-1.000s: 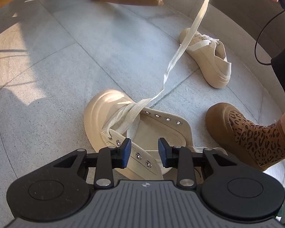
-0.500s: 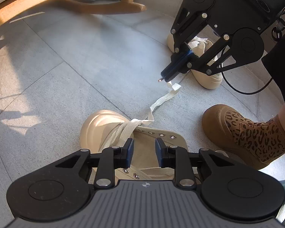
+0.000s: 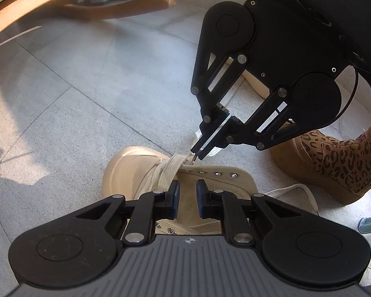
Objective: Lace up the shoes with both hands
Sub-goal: 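Pass the lace tip from the right gripper into the left gripper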
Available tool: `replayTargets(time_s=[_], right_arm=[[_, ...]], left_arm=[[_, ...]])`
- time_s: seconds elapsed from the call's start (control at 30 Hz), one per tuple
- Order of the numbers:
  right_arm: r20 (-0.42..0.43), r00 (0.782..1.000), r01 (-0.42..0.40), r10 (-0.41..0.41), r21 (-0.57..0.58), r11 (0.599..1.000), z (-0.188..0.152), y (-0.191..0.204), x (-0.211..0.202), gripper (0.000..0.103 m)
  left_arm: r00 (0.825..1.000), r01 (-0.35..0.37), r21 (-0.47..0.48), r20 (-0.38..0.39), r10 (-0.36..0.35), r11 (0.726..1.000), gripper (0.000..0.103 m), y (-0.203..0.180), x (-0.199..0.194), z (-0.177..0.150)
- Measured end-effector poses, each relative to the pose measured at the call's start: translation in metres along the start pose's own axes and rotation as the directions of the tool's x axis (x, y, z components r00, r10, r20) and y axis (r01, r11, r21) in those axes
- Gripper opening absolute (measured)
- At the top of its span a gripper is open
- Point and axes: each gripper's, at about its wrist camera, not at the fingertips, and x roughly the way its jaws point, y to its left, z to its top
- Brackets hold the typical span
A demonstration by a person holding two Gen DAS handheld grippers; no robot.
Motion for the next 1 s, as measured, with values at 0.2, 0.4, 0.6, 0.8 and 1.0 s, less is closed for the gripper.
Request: replayTargets(time_s=[0.2,0.4,0.6,0.8,1.0], right_arm=[[0.019,1.000,-0.005,0.005,0.009,1.000,-0.001,-0.003,-0.004,0.000],[0.020,1.000,-0.009,0.010,-0.023,1.000,0.000,-0.001,0.000,0.000],[0.011,1.000,-0.008,0.009,-0.046,0.999,0.000,0.001,0.002,0.000],[0.010,1.000,-0.002,0.002,-0.057,0.998,0.003,0.003,0.002,0.000],[0.025,1.000,0.002,0.001,-0.089,0.996,0.005,0.005,0.003,0.000]], left_arm=[[1.000,-0.001,0.030,-0.007,0.001,1.000,0.013,-0.003,0.006,0.002],[1.000,-0.003,0.055,-0.021,0.004,0.998,0.013,-0.003,0.010,0.003],[1.000,0.008,0.060,-0.018,-0.007,0.998,0.013,-0.004,0.010,0.005],[1.000,0.013,0.054,-0.019,-0.012,0.998,0.013,-0.004,0.011,0.005],[1.000,0.019,0.051,-0.026,-0.018,0.999,0.013,-0.003,0.012,0.006]])
